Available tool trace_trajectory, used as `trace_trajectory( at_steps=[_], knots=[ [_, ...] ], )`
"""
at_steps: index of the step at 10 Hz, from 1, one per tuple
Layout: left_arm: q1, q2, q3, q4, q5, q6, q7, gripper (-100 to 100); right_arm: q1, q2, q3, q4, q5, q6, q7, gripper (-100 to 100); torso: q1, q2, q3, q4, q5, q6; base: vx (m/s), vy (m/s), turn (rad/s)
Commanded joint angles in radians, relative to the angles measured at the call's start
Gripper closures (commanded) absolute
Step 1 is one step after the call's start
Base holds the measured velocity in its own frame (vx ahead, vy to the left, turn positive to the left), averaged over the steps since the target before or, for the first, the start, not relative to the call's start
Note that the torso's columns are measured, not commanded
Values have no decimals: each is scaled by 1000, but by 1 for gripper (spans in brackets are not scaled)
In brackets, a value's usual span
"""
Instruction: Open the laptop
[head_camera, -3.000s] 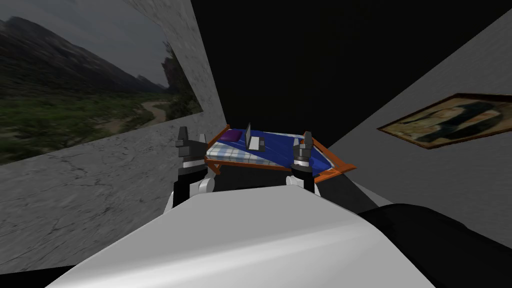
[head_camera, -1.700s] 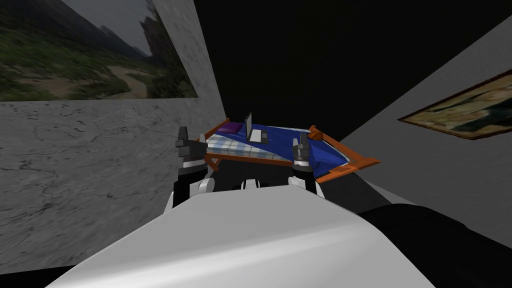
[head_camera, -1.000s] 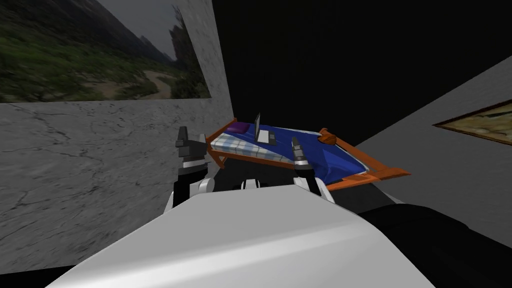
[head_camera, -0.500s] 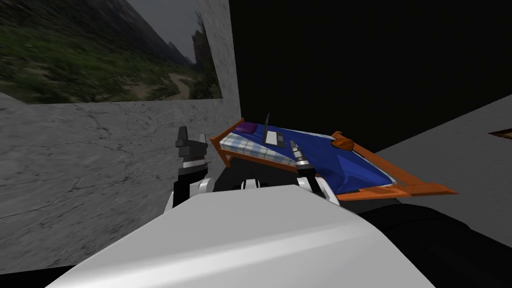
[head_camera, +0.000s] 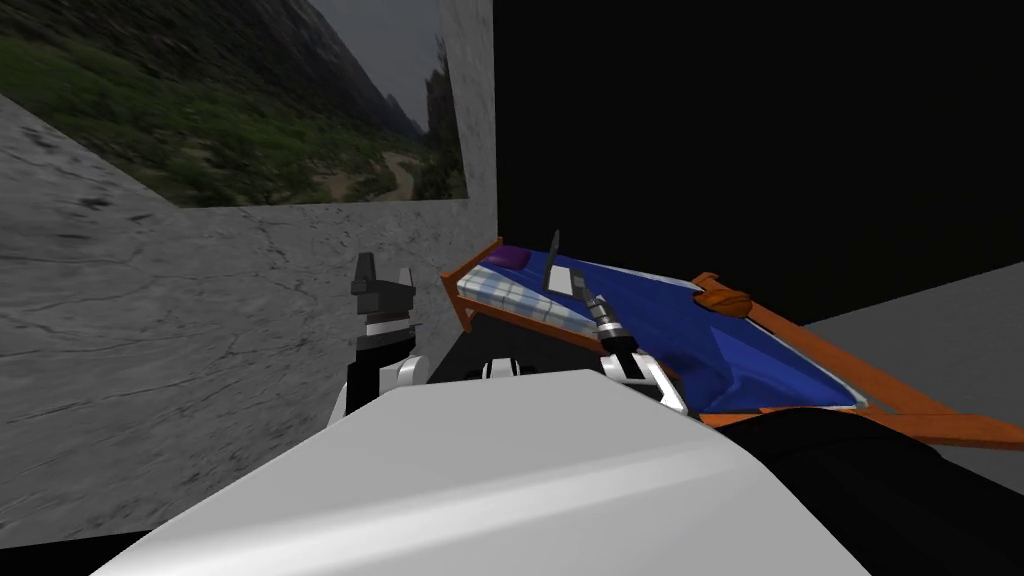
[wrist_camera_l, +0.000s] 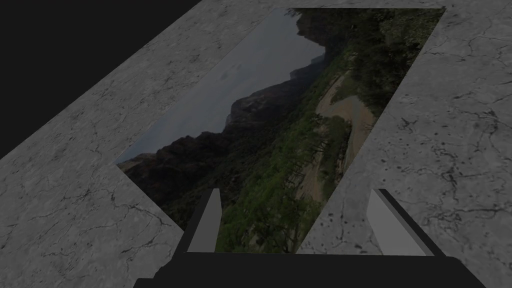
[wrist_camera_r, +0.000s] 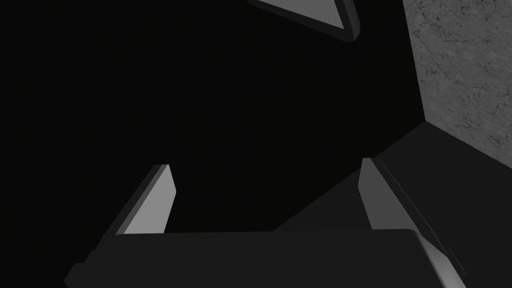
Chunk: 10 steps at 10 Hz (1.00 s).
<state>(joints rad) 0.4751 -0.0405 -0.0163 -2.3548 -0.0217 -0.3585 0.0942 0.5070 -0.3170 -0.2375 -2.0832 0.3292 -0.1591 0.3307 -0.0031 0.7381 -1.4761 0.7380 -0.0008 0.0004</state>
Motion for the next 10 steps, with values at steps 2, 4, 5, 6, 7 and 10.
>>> trace_trajectory(
  at_steps=[2, 4, 5, 6, 7, 10],
  knots=[
    [0, 0, 0, 0, 0, 0, 0, 0, -12, -48, -47, 58, 68, 90, 52, -100, 5, 0, 0, 0, 1, -1, 56, 140, 184],
    [0, 0, 0, 0, 0, 0, 0, 0, -20, -81, -76, 103, 112, 141, 87, -100, 4, 0, 0, 0, 1, 0, 57, 135, 208],
    [0, 0, 0, 0, 0, 0, 0, 0, -20, -81, -76, 103, 112, 141, 87, -100, 3, 0, 0, 0, 1, 0, 49, 91, 70],
    [0, 0, 0, 0, 0, 0, 0, 0, -24, -100, -91, 126, 134, 167, 104, -100, 0, 1, 1, 0, 0, 0, 57, 67, 106],
    [0, 0, 0, 0, 0, 0, 0, 0, -28, -120, -106, 149, 156, 192, 121, -100, 0, 0, 0, 0, 0, 0, 80, 93, 207],
    [0, 0, 0, 0, 0, 0, 0, 0, -41, -187, -148, 219, 220, 267, 172, -100, 6, -1, -1, 0, 2, 0, 94, 135, 191]
  ],
)
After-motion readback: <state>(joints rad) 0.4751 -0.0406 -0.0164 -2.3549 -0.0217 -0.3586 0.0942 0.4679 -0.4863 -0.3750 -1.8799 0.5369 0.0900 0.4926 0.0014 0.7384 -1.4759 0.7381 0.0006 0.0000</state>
